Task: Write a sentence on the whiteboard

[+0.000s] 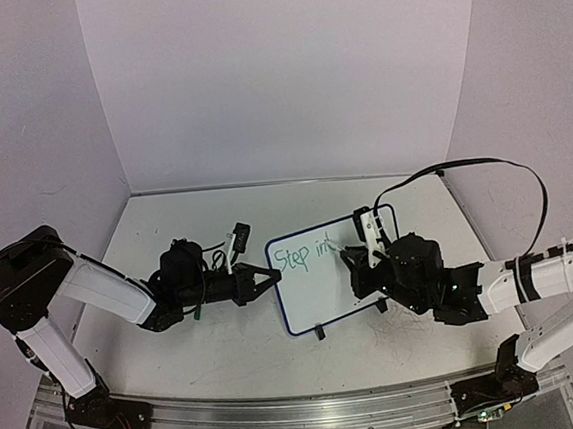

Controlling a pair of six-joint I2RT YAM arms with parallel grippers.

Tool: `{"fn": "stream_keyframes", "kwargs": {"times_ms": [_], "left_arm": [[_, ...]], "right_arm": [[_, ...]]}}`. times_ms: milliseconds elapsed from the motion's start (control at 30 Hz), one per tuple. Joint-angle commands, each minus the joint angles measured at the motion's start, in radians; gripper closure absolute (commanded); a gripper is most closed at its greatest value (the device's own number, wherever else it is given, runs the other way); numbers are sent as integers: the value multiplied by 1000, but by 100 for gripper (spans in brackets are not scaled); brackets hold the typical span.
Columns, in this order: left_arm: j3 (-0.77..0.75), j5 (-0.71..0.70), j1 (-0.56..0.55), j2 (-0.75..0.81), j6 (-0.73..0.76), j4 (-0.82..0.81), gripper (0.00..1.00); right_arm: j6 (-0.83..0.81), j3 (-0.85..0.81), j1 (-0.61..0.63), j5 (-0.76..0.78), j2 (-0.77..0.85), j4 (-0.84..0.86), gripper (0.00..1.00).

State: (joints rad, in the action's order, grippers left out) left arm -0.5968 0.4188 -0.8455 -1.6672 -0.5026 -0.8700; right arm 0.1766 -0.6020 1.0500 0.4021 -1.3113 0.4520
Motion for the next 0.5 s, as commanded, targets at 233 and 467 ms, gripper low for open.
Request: {"fn": "stream_keyframes", "kwargs": {"times_ms": [233,467], "left_arm": [[-17,10,-12,18,7,47,100],[-20,10,-13,18,6,50,100]], "right_arm": [[26,-11,-4,87,50,-39,100],[28,23,-17,53,86,-23,100]]}}
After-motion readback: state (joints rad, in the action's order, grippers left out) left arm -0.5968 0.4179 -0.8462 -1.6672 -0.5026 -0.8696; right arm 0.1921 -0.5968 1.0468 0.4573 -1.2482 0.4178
